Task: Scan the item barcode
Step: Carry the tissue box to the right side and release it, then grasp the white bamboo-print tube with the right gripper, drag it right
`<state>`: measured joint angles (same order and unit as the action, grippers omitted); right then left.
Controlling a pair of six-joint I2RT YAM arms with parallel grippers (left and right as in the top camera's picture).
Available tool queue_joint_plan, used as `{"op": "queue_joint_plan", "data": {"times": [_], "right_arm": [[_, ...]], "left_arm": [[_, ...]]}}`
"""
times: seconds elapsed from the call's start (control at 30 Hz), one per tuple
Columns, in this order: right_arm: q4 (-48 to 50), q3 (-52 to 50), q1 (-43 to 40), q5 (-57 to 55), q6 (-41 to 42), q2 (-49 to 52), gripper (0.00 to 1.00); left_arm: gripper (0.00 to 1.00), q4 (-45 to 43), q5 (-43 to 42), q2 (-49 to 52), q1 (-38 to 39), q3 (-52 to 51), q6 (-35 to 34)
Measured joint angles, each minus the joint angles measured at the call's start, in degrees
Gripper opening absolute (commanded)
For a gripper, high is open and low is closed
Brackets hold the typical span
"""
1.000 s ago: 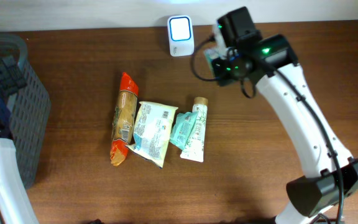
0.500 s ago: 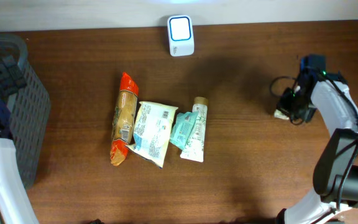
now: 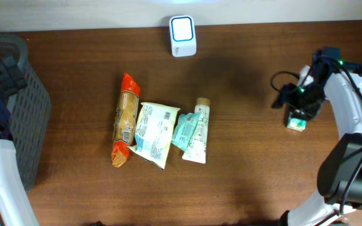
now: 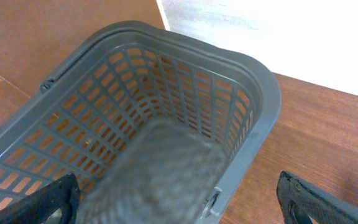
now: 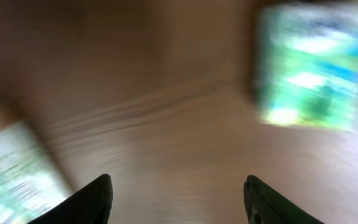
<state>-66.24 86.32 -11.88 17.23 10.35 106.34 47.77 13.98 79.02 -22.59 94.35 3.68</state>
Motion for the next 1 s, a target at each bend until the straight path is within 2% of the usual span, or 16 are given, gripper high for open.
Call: {"op": "queue_joint_plan", "data": {"times": [0.17, 0.43, 0.57, 0.77, 0.83, 0.93, 0.97, 1.0], "right_arm": [[3.8, -0.9, 12.0, 7.7, -2.4, 0.0, 0.64], [19.4, -12.4, 28.1, 9.9, 5.6, 0.0, 0.6], [23.8, -16.4, 31.8, 9.4, 8.7, 0.0, 0.55], [28.5, -18.7, 32.8, 6.3, 12.0, 2.1, 0.49], [29.0, -18.7, 32.8, 6.2, 12.3, 3.7, 0.43], [29.1, -18.7, 32.8, 6.2, 13.3, 4.4, 0.21], [29.1, -18.7, 32.8, 6.2, 13.2, 4.4, 0.1], [28.9, -18.6, 32.7, 6.3, 13.4, 4.4, 0.08]], "left_arm": [[0.99, 0.0, 0.0, 0.0, 0.0, 0.0, 0.0], [0.99, 0.0, 0.0, 0.0, 0.0, 0.0, 0.0], [0.99, 0.0, 0.0, 0.0, 0.0, 0.0, 0.0], [0.99, 0.0, 0.0, 0.0, 0.0, 0.0, 0.0], [0.99, 0.0, 0.0, 0.0, 0.0, 0.0, 0.0], [0.99, 0.0, 0.0, 0.0, 0.0, 0.0, 0.0], [0.99, 0.0, 0.0, 0.0, 0.0, 0.0, 0.0], [0.99, 0.0, 0.0, 0.0, 0.0, 0.0, 0.0]]}}
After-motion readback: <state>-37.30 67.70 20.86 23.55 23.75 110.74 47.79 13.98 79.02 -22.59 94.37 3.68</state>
